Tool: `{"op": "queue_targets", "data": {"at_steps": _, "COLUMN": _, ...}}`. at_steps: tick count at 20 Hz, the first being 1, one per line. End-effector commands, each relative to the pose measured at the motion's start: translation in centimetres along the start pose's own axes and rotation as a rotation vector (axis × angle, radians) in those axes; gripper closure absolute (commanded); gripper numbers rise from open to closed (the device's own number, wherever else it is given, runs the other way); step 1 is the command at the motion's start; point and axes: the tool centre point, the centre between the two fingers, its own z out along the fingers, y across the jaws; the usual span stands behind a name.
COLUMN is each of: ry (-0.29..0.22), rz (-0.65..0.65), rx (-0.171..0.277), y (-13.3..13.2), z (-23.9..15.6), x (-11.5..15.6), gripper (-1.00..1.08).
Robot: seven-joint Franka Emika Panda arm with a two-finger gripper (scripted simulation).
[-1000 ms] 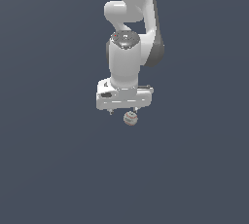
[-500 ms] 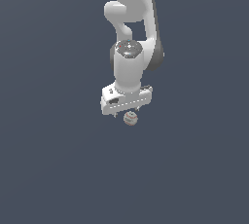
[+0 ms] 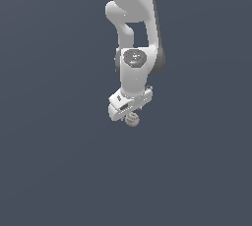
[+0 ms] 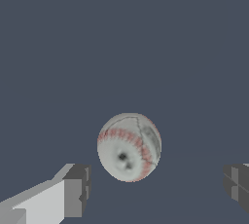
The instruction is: Pick up the object and move it to a goal position.
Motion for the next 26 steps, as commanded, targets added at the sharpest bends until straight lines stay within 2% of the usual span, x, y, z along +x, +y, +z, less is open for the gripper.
{"op": "queue_targets", "data": {"at_steps": 1, "ry": -0.003, "rz": -0.052, "rx": 0.005, "y": -0.5, "z": 0.6, "x": -0.2, "gripper": -0.92}}
{"op": "queue_targets", "data": {"at_steps": 8, "ry": -0.008, "rz": -0.135, "rx": 0.014, "y": -1.3, "z": 1.5, "x": -0.4, "gripper": -0.92}}
{"op": "queue_targets", "data": {"at_steps": 16, "ry": -0.009, "rz": -0.142, "rx": 0.015, "y": -1.4, "z": 1.9, "x": -0.5, "gripper": -0.92}}
{"op": "queue_targets", "data": {"at_steps": 26, "ry": -0.009, "rz": -0.148, "rx": 0.016, "y": -1.5, "z": 6.2, "x": -0.6, "gripper": -0.92}}
